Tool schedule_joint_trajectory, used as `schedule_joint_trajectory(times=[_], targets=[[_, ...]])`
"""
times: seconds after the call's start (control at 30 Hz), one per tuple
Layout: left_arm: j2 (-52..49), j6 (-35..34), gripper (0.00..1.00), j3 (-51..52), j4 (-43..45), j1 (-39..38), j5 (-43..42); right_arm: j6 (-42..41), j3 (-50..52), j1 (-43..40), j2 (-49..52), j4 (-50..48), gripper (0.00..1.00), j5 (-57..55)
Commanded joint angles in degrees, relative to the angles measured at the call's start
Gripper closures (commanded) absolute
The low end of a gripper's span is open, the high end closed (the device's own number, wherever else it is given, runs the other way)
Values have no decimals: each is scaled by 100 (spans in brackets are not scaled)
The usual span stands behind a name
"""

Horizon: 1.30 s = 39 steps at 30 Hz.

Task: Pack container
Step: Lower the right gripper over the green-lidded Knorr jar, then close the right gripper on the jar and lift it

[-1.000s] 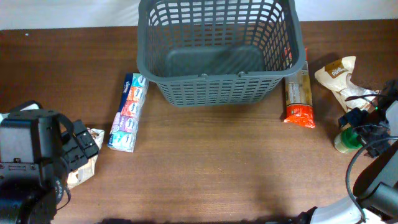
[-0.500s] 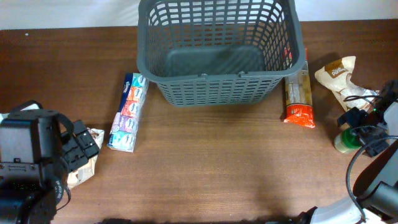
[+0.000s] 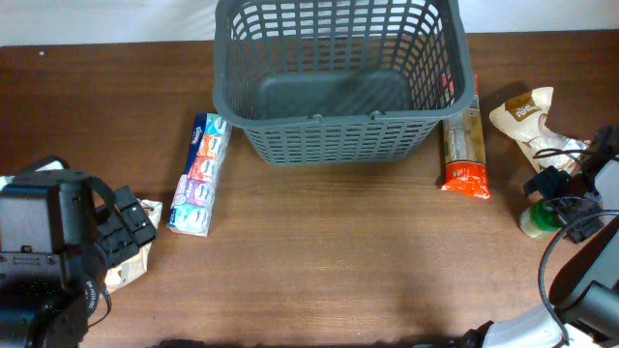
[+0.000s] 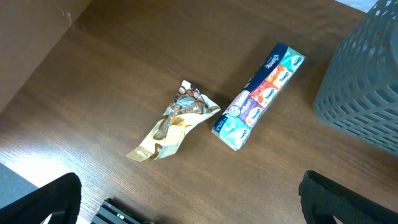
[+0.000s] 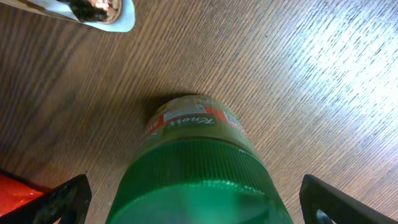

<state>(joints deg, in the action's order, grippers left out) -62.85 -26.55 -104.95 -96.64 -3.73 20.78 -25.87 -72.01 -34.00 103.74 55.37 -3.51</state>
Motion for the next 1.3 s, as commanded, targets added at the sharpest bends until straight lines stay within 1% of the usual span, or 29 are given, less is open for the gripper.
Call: schedule_joint_trajectory(times=[0.0, 0.33, 1.27], targets=[[2, 74, 0, -11, -4, 31, -50, 9, 37, -15, 273, -17, 1, 28], [2, 74, 0, -11, -4, 31, -50, 9, 37, -15, 562, -140, 1, 28], [2, 72, 1, -11, -4, 31, -52, 9, 39, -15, 573, -229, 1, 28]])
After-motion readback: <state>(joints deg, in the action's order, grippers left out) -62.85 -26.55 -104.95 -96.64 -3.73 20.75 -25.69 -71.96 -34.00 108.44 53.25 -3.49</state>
